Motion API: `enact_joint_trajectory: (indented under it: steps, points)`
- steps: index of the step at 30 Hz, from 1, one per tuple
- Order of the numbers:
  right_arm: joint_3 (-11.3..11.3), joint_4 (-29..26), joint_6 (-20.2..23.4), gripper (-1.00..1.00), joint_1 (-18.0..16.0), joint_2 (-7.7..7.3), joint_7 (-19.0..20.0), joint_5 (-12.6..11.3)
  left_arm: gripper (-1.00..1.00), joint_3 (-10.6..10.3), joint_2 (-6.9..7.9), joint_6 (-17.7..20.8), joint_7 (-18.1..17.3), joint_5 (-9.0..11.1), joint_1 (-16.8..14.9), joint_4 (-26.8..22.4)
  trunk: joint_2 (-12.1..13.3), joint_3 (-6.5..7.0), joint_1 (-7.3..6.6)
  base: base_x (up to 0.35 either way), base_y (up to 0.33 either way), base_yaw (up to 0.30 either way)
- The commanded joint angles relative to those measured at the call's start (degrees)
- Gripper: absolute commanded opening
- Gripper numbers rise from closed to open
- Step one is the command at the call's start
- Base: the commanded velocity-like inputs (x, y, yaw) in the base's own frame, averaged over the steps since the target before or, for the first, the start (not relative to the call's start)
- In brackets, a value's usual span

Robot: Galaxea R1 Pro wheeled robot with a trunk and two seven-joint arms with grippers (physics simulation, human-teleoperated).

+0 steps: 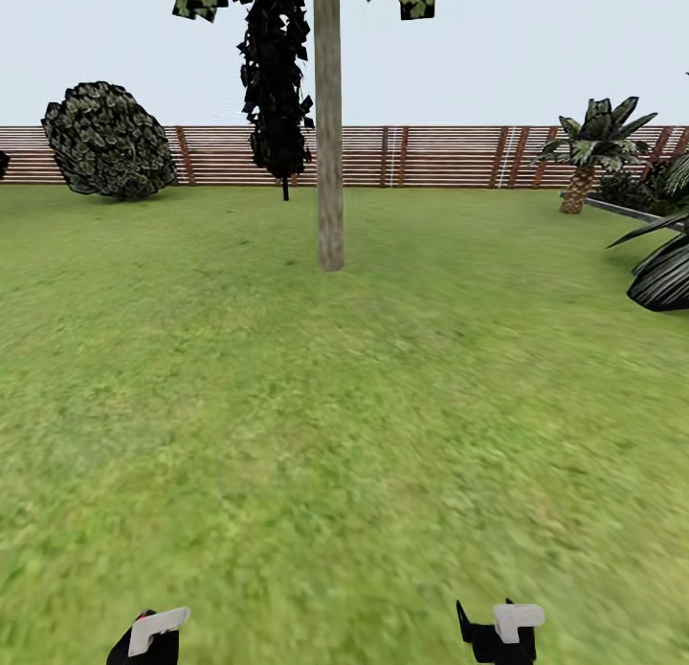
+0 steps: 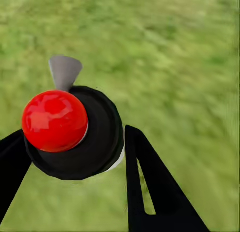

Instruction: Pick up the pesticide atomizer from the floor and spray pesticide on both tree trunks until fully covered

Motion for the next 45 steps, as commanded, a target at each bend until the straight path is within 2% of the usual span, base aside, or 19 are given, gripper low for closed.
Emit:
enact_joint_trajectory:
  steps: [1,30,45]
  points:
    - [0.0,0.0,-0.2,1.0,0.0,-0.01,0.1,0.0,-1.0,0.0,0.0,-0.2,0.0,0.1,0.0,0.0,0.0,-0.05,0.02,0.337,0.0,0.0]
    - [0.0,0.0,-0.2,1.0,0.0,-0.01,0.1,0.0,-1.0,0.0,0.0,-0.2,0.0,0.1,0.0,0.0,0.0,-0.05,0.02,0.337,0.0,0.0]
    - [0.0,0.0,-0.2,1.0,0.0,-0.01,0.1,0.0,-1.0,0.0,-0.02,-0.2,0.0,0.2,0.0,0.0,0.0,-0.05,0.02,0.337,0.0,0.08]
